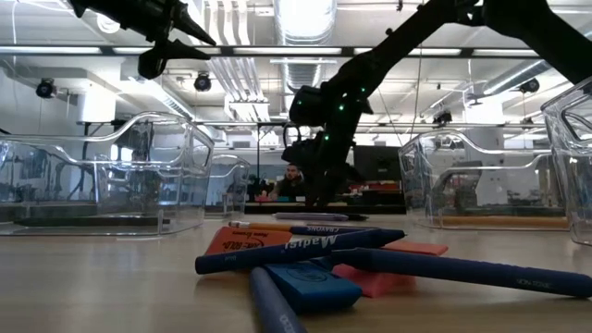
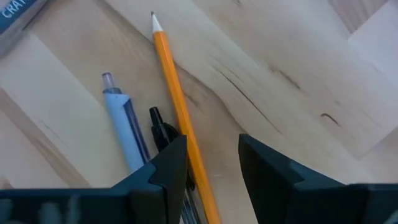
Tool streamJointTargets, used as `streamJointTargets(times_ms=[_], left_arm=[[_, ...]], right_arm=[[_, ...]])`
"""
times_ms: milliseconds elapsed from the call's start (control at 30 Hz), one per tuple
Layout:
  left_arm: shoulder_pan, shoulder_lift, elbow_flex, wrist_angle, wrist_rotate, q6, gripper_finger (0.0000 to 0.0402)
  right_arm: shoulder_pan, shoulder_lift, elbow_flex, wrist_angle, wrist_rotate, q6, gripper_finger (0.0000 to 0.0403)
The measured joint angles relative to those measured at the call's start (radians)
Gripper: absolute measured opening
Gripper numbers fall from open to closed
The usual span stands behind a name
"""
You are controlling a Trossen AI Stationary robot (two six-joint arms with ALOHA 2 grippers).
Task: Sort crayons/erasers/pens/pencils in bins
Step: Put the orange pencil into the middle right transparent bin
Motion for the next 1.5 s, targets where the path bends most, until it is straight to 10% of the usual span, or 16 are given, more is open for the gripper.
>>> streamJointTargets(times_ms=[1500], left_arm=[[0.0, 0.002, 0.0, 0.0, -0.002, 0.0, 0.0121]], right_arm=[[0.029, -0.005, -0.069, -0.048, 0.018, -0.069, 0.0116]])
